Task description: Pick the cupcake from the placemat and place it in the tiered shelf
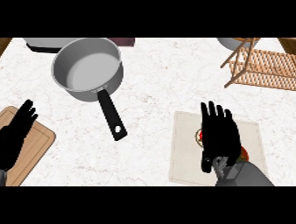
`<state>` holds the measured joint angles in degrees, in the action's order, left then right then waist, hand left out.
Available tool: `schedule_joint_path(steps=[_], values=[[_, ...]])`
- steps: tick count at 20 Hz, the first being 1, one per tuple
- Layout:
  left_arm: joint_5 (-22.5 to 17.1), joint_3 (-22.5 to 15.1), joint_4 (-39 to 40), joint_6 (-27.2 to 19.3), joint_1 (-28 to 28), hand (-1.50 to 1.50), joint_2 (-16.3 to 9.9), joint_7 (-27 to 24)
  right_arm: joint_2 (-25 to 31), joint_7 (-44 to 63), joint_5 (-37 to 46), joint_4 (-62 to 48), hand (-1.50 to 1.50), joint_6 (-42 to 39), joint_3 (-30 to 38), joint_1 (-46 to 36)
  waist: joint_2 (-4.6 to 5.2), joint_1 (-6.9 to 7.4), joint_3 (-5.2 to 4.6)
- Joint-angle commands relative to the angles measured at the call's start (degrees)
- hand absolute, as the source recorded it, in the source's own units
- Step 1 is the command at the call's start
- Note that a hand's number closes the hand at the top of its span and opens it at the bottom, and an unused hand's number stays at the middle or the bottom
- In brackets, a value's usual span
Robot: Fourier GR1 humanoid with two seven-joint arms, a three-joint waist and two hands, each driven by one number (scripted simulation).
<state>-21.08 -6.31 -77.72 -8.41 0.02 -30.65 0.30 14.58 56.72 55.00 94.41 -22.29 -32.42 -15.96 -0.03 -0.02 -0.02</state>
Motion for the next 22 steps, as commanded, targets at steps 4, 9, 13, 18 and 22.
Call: schedule_joint_path(steps=[4, 9, 13, 18, 22], values=[[2.16, 2.86, 2.30, 2.29, -2.18, 0.00, 1.66, 1.04, 0.04, -4.42, 5.08, -7.24, -1.50, 2.71, 3.96, 0.77, 0.06, 0.08, 0.03], [4.98, 4.24, -0.34, 4.29, 2.00, 0.00, 3.90, 0.94, -1.14, -5.96, 7.01, -1.90, -1.50, -0.37, 5.19, 4.35, -0.02, 0.01, 0.02], [6.83, 5.71, 0.21, 3.69, -0.68, 0.00, 6.14, 2.06, -4.21, -9.36, 10.74, -11.13, -1.50, 5.66, 5.70, 3.71, 0.02, 0.08, 0.03], [7.56, 9.24, 0.71, 7.17, 0.19, 0.00, 5.53, 1.13, -4.98, -12.01, 9.79, -13.67, -1.50, 3.22, 10.44, 1.96, 0.03, 0.12, 0.02], [9.93, 8.17, -3.08, 6.18, 0.58, 0.00, 6.95, 4.43, -6.26, -14.52, 10.05, -13.87, 1.50, 6.99, 10.31, 4.72, 0.00, 0.05, 0.03]])
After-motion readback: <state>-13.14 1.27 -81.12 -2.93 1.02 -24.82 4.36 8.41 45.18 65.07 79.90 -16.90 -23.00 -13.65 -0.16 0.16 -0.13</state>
